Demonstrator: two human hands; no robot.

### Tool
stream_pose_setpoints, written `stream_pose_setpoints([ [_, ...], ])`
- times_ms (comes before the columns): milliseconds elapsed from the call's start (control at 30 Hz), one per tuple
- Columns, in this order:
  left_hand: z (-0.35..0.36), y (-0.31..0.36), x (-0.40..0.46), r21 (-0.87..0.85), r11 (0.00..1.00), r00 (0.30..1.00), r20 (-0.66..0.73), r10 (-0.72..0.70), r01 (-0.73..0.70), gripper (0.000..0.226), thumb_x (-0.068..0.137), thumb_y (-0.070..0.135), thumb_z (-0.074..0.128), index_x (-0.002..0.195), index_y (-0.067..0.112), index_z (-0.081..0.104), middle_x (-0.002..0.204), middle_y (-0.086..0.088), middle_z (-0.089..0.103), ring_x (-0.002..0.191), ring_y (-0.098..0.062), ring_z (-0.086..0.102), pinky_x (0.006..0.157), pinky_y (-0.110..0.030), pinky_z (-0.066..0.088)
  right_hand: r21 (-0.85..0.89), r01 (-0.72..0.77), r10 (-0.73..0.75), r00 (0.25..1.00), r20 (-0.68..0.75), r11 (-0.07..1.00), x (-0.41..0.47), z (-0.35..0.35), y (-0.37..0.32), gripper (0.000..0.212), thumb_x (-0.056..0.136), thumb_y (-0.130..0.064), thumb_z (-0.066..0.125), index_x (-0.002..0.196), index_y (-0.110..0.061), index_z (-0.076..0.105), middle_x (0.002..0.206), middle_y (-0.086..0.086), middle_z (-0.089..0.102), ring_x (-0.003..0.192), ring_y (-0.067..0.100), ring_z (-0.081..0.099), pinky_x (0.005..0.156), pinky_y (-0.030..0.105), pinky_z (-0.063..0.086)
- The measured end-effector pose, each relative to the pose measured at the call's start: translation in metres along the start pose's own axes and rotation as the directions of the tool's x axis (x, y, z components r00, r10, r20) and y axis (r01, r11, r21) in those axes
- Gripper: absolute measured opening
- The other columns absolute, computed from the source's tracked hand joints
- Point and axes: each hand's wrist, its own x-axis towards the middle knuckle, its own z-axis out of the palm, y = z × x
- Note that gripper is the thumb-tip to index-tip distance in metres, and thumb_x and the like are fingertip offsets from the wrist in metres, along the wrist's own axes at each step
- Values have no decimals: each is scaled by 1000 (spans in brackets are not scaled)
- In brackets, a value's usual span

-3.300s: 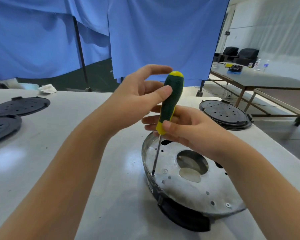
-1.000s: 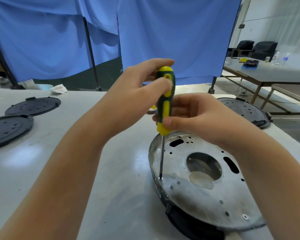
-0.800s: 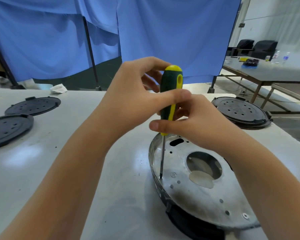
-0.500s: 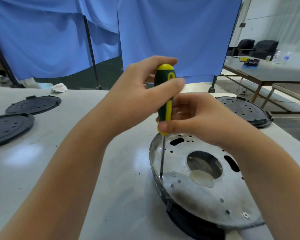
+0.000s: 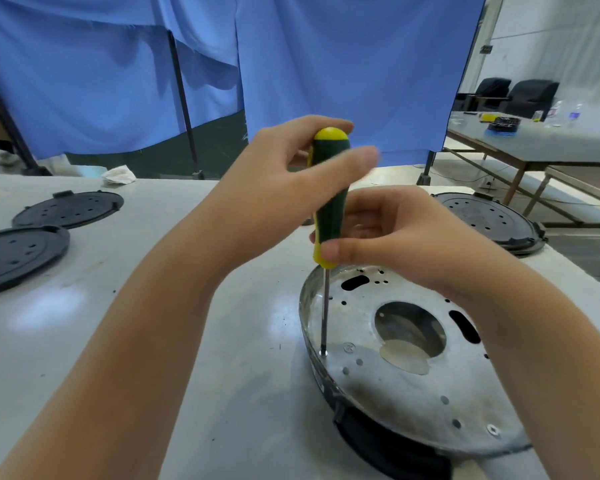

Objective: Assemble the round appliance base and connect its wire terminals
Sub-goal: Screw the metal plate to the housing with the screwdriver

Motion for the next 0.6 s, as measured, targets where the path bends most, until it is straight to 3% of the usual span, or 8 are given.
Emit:
stream_pose_setpoints([
  [67, 4, -2, 0, 104, 994, 997, -69, 38, -30, 45, 70, 58, 74, 106, 33, 65, 92, 12, 67, 89, -1, 64, 76, -18, 54, -150, 31, -44, 995, -85, 988, 0, 7, -1, 34, 65, -29, 83, 90, -14, 66, 78, 13, 66, 68, 14, 63, 66, 33, 55],
  [133, 4, -1, 0, 138, 989, 987, -137, 79, -60, 44, 63, 54, 80, 97, 31, 66, 85, 12, 66, 80, -2, 64, 76, -22, 55, -204, 34, -60, 990, -126, 978, 1, 12, -2, 39, 61, -41, 81, 87, -18, 64, 79, 12, 64, 71, 23, 63, 66, 40, 55],
  [167, 3, -1, 0, 120, 990, 984, -156, 86, -67, 42, 62, 49, 83, 96, 31, 65, 82, 12, 67, 76, -1, 65, 74, -21, 56, -202, 34, -60, 990, -126, 979, 1, 12, -2, 37, 63, -42, 80, 89, -21, 64, 81, 7, 67, 75, 19, 66, 69, 39, 58],
  [233, 0, -3, 1, 47, 997, 987, -145, 66, -60, 41, 66, 37, 84, 101, 31, 64, 82, 12, 70, 75, -1, 68, 71, -21, 57, -99, 21, -27, 998, -60, 995, 1, 8, 1, 28, 75, -33, 75, 99, -22, 66, 92, -4, 72, 86, 8, 69, 79, 32, 57],
  [333, -4, -6, 2, -30, 998, 999, 2, 48, -48, 36, 86, 17, 69, 118, 33, 59, 98, 6, 73, 89, -5, 69, 80, -26, 58, 139, -32, 24, 998, 64, 990, 1, 1, 2, 31, 88, 1, 60, 117, -11, 61, 109, 3, 71, 100, 14, 68, 89, 30, 55],
  [400, -6, -7, 2, -57, 998, 995, 93, 38, -33, 42, 90, 16, 55, 126, 37, 53, 110, 0, 69, 98, -6, 65, 86, -16, 52, 167, -33, 20, 997, 80, 985, 0, -1, 2, 34, 88, 6, 58, 117, -10, 61, 106, 5, 73, 100, 17, 69, 89, 32, 54],
  [500, -4, -3, 2, -20, 1000, 999, 39, 19, -18, 39, 85, 42, 61, 123, 41, 56, 104, 7, 66, 93, 2, 61, 73, -4, 47, -70, 8, -10, 1000, -26, 998, 0, 2, 0, 22, 78, -16, 74, 99, -19, 68, 84, -7, 74, 80, 4, 69, 77, 21, 54],
  [600, 3, -3, 0, 129, 989, 992, -91, 86, -74, 47, 72, 54, 74, 115, 38, 62, 94, 15, 61, 87, -1, 62, 74, -16, 53, -206, 20, -44, 993, -113, 978, 0, 10, -1, 29, 64, -40, 78, 85, -23, 68, 76, -7, 70, 69, 6, 65, 62, 15, 53],
])
